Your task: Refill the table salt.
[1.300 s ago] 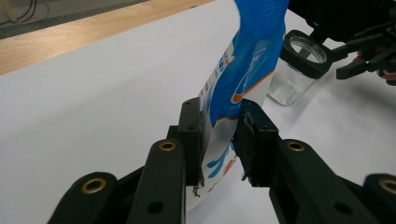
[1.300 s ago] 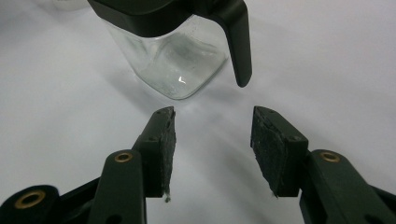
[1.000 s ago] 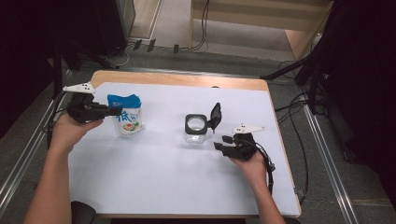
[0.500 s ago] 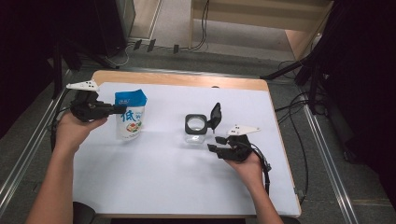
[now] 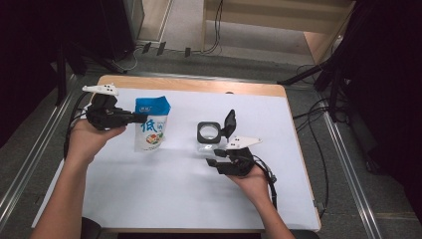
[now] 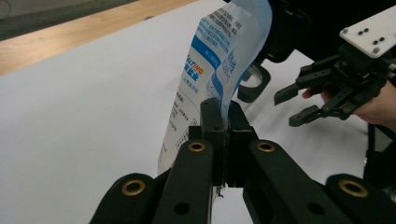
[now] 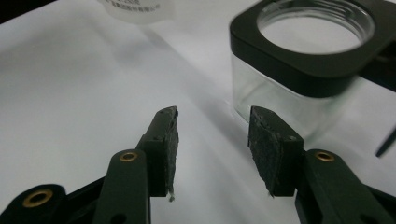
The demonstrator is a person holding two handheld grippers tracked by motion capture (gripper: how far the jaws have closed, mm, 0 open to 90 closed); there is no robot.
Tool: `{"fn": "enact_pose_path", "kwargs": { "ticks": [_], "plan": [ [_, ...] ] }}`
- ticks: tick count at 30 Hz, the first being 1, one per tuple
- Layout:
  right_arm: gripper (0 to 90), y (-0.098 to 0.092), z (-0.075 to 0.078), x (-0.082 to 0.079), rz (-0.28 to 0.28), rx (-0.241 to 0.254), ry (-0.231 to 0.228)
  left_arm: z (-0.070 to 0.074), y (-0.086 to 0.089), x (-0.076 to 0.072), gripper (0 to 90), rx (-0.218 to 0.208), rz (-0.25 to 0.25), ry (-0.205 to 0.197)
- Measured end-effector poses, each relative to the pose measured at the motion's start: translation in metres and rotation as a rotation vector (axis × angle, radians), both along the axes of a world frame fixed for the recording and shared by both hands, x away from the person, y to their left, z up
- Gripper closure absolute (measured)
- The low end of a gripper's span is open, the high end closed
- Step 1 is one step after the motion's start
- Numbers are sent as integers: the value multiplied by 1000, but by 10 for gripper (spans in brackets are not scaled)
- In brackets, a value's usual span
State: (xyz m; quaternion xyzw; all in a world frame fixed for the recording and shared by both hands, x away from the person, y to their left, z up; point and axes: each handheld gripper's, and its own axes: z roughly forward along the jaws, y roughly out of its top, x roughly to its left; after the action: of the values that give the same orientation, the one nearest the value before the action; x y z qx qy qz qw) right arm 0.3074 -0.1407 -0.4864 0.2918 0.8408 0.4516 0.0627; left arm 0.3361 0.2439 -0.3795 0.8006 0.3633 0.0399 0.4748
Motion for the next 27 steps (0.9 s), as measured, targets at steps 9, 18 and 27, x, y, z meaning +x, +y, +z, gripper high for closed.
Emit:
{"fn": "enact_pose_path", "kwargs": {
  "ticks": [9, 18, 27],
  "plan": [
    [551, 29, 5, -1, 54, 6, -27, 9, -15, -1, 900, -22, -28, 14],
    [556, 62, 4, 6, 89, 5, -19, 24, -24, -3, 900, -13, -44, 30],
    [547, 97, 2, 14, 94, 0, -22, 41, -30, -8, 900, 2, -62, 19]
  ]
}}
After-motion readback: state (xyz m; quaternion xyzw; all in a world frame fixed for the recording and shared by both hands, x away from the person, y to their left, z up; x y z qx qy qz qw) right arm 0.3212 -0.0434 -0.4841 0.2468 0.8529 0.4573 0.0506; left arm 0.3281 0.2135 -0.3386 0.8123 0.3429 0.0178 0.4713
